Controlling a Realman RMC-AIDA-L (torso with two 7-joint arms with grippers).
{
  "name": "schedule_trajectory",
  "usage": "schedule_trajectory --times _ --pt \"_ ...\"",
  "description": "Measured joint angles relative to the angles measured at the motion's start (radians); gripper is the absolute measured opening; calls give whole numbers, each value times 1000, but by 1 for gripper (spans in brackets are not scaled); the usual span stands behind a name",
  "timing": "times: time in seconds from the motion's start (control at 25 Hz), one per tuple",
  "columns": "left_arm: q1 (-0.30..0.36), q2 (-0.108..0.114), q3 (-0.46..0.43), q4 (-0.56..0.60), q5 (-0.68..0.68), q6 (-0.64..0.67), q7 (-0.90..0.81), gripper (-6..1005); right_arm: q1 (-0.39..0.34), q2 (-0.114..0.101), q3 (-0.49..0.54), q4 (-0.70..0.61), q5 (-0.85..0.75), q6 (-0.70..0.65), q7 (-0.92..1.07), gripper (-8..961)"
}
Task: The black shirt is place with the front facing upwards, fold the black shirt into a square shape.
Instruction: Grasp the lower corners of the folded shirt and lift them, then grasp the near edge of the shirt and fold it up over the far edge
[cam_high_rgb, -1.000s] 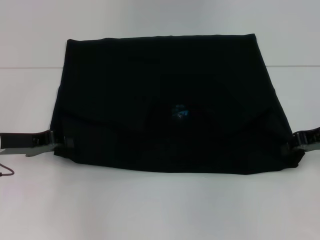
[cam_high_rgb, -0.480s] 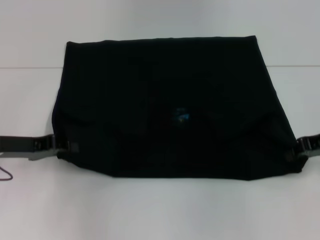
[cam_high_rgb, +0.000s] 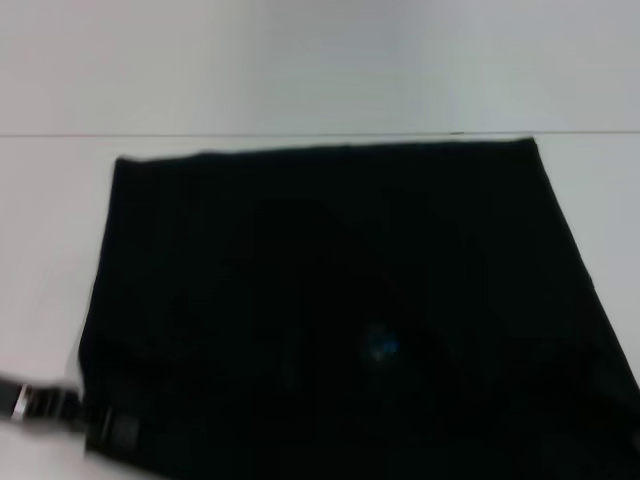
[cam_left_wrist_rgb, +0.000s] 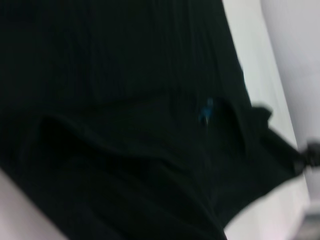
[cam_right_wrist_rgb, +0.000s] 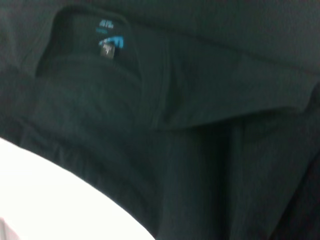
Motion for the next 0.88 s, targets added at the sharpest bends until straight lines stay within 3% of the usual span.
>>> schedule_trajectory --times 0.28,0.56,0.72,0.88 --pt "16 -11 12 -8 120 131 42 48 -67 23 3 -9 -41 -81 -107 53" --pt "-20 -10 -15 -21 115 141 76 47 -49 31 57 9 -37 -73 -126 56" --pt "-50 -7 -136 -24 82 104 60 47 -5 18 184 49 -26 -59 -111 58" --pt "-68 1 -290 -24 66 32 34 46 32 -15 320 107 23 -5 -60 60"
